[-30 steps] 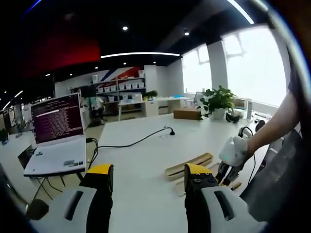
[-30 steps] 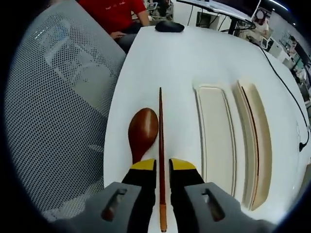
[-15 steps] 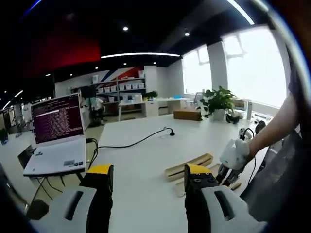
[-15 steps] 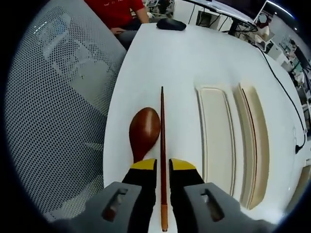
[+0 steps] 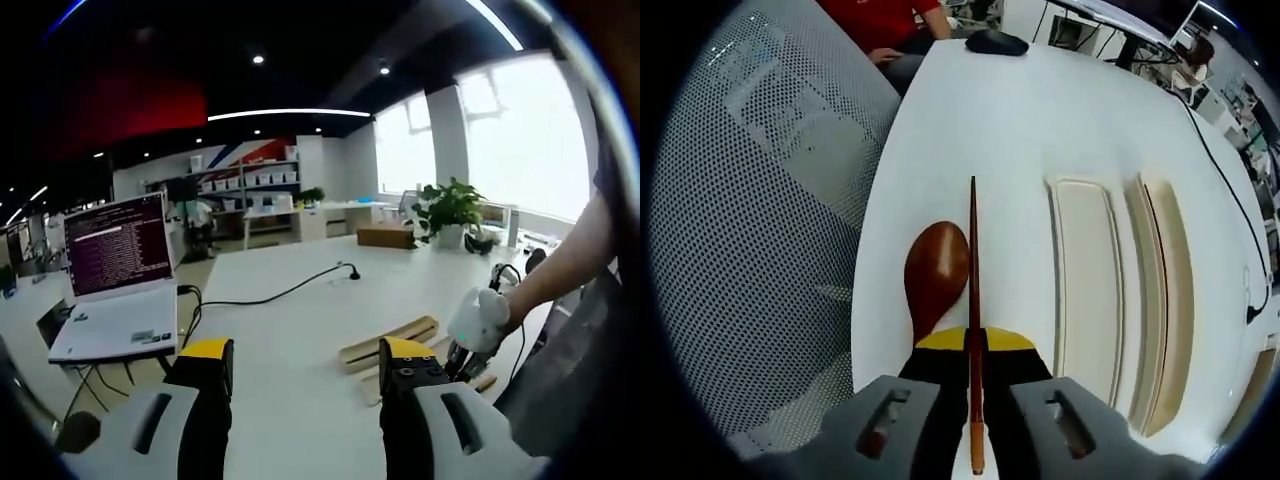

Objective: Arrange the utensils inside the cutlery case until each visible utensil rests in its matching compartment.

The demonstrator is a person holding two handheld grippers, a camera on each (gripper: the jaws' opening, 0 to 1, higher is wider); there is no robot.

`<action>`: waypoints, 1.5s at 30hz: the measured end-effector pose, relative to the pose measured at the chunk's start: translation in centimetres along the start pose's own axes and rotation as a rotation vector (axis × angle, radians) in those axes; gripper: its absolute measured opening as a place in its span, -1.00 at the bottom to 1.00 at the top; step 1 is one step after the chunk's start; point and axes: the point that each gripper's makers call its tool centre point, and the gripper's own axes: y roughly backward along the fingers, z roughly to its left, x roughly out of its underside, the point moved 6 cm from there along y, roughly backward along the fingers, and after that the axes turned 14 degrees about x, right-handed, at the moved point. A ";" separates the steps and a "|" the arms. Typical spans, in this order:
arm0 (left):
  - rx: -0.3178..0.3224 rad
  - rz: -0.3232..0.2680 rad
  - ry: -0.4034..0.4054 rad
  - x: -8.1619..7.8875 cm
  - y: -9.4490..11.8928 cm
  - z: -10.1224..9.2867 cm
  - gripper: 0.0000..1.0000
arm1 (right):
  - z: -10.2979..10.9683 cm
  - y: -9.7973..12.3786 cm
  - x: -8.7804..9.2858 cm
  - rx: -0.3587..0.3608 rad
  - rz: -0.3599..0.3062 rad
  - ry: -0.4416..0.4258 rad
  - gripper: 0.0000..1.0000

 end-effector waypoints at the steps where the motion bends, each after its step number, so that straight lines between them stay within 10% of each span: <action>1: -0.001 0.000 -0.001 0.0 0.0 0.0 0.21 | 0.0 0.0 0.0 -0.001 0.003 -0.002 -0.99; 45: 0.016 0.023 -0.020 0.5 -0.1 0.4 0.20 | -0.4 -0.3 -0.7 -0.064 0.107 0.032 -0.98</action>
